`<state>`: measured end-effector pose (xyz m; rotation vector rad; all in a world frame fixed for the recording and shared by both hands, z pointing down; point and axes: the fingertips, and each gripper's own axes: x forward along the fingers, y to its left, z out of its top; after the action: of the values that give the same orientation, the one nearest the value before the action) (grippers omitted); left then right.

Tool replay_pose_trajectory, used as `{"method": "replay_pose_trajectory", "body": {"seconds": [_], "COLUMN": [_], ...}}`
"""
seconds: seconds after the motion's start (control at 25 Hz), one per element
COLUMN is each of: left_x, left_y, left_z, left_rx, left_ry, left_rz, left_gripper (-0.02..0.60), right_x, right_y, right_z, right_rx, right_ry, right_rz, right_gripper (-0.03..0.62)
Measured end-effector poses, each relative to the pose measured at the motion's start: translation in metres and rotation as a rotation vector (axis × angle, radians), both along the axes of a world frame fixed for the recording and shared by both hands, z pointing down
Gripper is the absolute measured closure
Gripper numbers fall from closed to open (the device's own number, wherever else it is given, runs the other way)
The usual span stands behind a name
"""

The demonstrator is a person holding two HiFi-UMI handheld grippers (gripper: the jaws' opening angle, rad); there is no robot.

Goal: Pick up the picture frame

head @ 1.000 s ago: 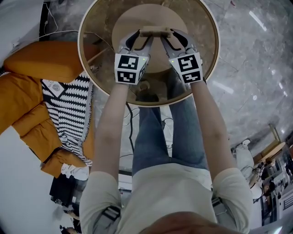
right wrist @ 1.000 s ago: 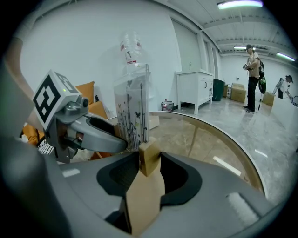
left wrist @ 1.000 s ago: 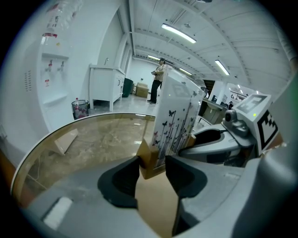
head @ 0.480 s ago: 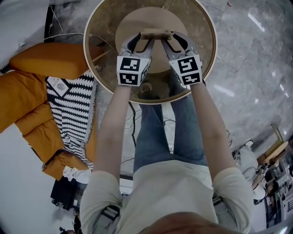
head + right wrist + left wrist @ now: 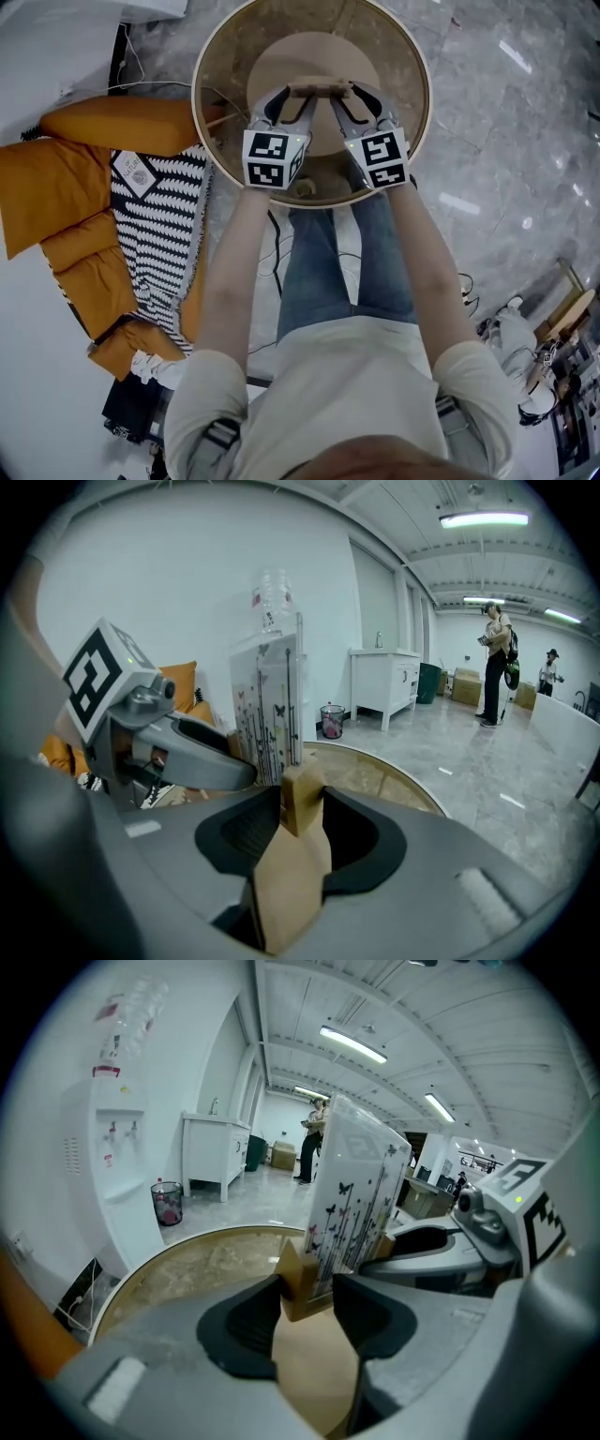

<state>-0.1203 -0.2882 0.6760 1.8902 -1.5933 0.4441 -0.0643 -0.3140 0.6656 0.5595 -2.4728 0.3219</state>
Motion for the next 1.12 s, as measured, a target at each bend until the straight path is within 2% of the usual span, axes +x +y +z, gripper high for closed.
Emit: {"method": "replay_pose_trajectory", "body": {"seconds": [0.24,0.76,1.12], "left_x": [0.008,0.025,0.032], "left_y": [0.022,0.085,0.132], "left_z": [-0.044,-0.136,-0.184], "left_rx": [0.024,0.073,0.097], "left_ry": [0.004,0.069,0.093], "left_rz": [0.025,0.038,0.039], "left_gripper": [0.406,0.405,0.405], "right_x": [0.008,0.027,0.034], "right_y": [0.023,0.09,0.138], "right_z": [-0.046,-0.142,-0.191], "right_rx": [0.039,0.1,0.124], "right_ry": [0.007,-0.01,-0.021], "right_rz": [0.023,0.113,0.135], "right_gripper": [0.451,0.453,0.453]}}
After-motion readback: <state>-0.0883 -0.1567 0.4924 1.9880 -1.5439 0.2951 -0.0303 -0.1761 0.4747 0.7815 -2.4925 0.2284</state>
